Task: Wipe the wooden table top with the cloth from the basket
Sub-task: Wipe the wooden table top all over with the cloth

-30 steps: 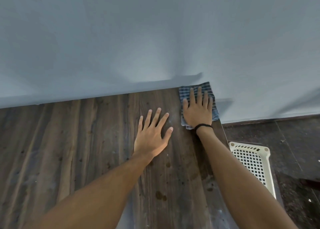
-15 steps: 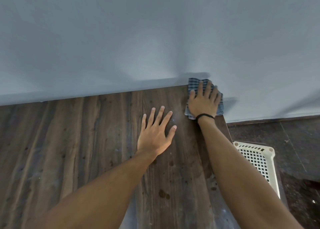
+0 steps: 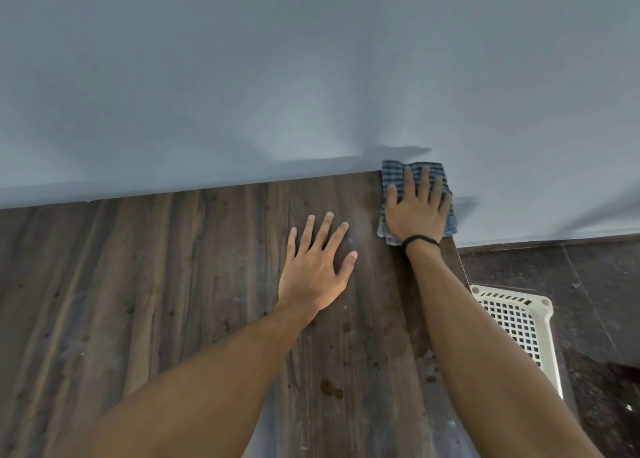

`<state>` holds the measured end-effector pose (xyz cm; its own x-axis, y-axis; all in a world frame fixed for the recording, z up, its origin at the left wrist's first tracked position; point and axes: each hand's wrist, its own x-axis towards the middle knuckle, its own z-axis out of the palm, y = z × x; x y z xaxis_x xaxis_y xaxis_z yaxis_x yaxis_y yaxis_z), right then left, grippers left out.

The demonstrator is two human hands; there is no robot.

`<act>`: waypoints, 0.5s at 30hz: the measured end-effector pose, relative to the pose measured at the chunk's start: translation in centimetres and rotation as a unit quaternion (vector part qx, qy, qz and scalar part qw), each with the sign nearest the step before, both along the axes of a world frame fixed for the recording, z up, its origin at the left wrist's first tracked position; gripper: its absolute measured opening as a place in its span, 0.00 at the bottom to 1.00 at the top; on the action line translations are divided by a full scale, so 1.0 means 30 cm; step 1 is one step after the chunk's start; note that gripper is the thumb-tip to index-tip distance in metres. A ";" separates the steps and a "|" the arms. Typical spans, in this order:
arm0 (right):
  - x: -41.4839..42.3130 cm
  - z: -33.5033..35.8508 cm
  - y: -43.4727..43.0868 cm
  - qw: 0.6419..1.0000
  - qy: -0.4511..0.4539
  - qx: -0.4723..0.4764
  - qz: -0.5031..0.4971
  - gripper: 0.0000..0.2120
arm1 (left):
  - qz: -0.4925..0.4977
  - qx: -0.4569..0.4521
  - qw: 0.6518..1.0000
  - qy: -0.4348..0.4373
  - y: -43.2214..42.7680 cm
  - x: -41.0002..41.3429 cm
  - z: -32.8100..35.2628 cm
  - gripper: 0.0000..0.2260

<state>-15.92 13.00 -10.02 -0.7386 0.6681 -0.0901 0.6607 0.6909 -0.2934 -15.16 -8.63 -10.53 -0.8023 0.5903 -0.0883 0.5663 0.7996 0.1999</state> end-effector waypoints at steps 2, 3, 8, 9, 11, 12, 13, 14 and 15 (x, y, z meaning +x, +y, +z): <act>-0.019 -0.001 -0.041 0.999 -0.017 0.006 0.029 0.30 | 0.001 -0.001 1.000 0.000 -0.005 0.001 0.000 0.28; -0.012 -0.007 -0.054 0.996 -0.012 0.017 0.084 0.30 | 0.000 0.003 1.000 0.001 -0.005 0.004 -0.001 0.28; 0.020 0.013 0.026 1.000 -0.005 -0.004 0.003 0.30 | -0.002 0.009 1.000 0.009 -0.004 0.000 -0.008 0.28; 0.022 0.008 -0.004 1.000 -0.006 -0.002 0.010 0.30 | -0.001 0.006 1.000 0.008 -0.007 0.000 -0.008 0.28; 0.062 -0.015 -0.064 0.993 0.005 0.025 0.119 0.29 | 0.000 0.009 1.000 0.004 -0.009 0.002 -0.006 0.28; 0.094 -0.021 -0.058 0.987 0.013 0.024 0.157 0.29 | 0.000 0.013 1.000 0.004 -0.006 0.004 -0.006 0.28; 0.121 -0.021 -0.031 0.988 0.009 0.023 0.152 0.29 | 0.000 0.015 1.000 0.003 -0.003 0.005 -0.005 0.28; 0.131 -0.015 -0.001 0.994 0.002 0.020 0.103 0.29 | 0.000 0.017 1.000 0.002 -0.001 0.004 -0.005 0.28; 0.130 -0.004 0.012 0.999 -0.003 0.009 0.040 0.30 | -0.001 0.017 1.000 0.002 -0.002 0.002 -0.007 0.28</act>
<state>-12.02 13.36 -10.14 -0.7891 0.6085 -0.0842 0.6052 0.7465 -0.2765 -15.11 -8.68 -10.74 -0.8020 0.5937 -0.0648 0.5682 0.7919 0.2236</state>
